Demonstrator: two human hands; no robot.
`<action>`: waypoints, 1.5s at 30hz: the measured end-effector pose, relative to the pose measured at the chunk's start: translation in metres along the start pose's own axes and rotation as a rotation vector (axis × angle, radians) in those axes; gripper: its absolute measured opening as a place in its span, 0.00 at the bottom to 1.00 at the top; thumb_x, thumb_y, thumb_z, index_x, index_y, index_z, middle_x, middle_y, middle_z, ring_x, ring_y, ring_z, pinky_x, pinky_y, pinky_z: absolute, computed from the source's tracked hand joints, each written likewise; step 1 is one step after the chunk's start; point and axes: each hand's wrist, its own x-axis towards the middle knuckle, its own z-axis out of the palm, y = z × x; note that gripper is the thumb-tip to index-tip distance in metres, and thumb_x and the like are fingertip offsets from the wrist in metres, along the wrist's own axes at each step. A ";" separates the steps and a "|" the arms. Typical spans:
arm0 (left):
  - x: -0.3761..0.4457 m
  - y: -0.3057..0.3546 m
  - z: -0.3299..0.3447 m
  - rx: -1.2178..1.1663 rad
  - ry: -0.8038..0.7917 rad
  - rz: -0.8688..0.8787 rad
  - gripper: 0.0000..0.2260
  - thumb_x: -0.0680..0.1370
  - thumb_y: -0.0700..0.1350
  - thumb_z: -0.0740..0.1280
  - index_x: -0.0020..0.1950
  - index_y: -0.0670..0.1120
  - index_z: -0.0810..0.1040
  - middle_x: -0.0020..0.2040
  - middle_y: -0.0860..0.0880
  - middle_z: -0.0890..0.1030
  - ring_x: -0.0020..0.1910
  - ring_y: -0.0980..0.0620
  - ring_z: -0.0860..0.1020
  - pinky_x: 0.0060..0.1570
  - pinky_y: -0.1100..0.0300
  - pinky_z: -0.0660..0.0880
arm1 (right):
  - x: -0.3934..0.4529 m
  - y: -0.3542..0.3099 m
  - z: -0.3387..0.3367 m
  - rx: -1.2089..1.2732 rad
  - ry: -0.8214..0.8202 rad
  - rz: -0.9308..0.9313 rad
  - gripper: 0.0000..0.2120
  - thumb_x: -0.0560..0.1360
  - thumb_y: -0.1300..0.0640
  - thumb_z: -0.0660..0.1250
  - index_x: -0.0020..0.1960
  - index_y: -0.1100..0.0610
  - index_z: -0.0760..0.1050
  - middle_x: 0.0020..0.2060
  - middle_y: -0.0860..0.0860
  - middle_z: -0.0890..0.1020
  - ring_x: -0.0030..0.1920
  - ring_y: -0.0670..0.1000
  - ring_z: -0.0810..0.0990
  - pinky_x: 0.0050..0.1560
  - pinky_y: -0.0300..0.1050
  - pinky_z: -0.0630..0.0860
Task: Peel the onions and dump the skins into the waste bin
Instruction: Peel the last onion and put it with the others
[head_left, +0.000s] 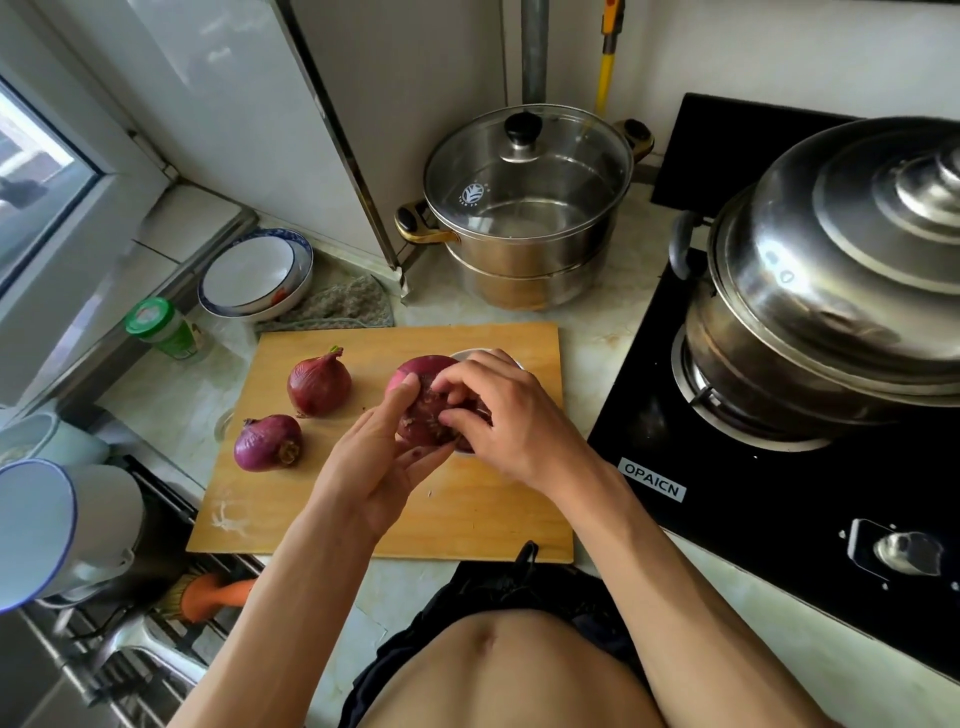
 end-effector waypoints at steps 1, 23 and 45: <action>0.000 0.000 0.000 0.001 -0.005 -0.007 0.16 0.80 0.51 0.70 0.62 0.41 0.81 0.48 0.40 0.86 0.43 0.47 0.86 0.43 0.57 0.85 | 0.000 0.001 -0.001 0.014 0.009 -0.004 0.09 0.72 0.64 0.73 0.52 0.59 0.80 0.44 0.49 0.80 0.50 0.50 0.76 0.52 0.49 0.75; 0.006 0.007 -0.010 -0.165 0.035 -0.111 0.19 0.79 0.51 0.72 0.64 0.40 0.79 0.61 0.33 0.81 0.57 0.40 0.84 0.42 0.57 0.85 | -0.004 0.006 -0.003 0.318 0.105 0.230 0.06 0.73 0.63 0.73 0.47 0.54 0.81 0.38 0.44 0.81 0.40 0.43 0.80 0.43 0.36 0.75; 0.015 0.003 -0.012 -0.099 0.086 -0.074 0.13 0.81 0.47 0.70 0.60 0.40 0.78 0.57 0.35 0.81 0.51 0.42 0.84 0.41 0.56 0.85 | -0.002 0.019 0.007 0.111 0.125 0.426 0.14 0.77 0.46 0.71 0.47 0.57 0.84 0.38 0.46 0.85 0.40 0.42 0.82 0.43 0.39 0.79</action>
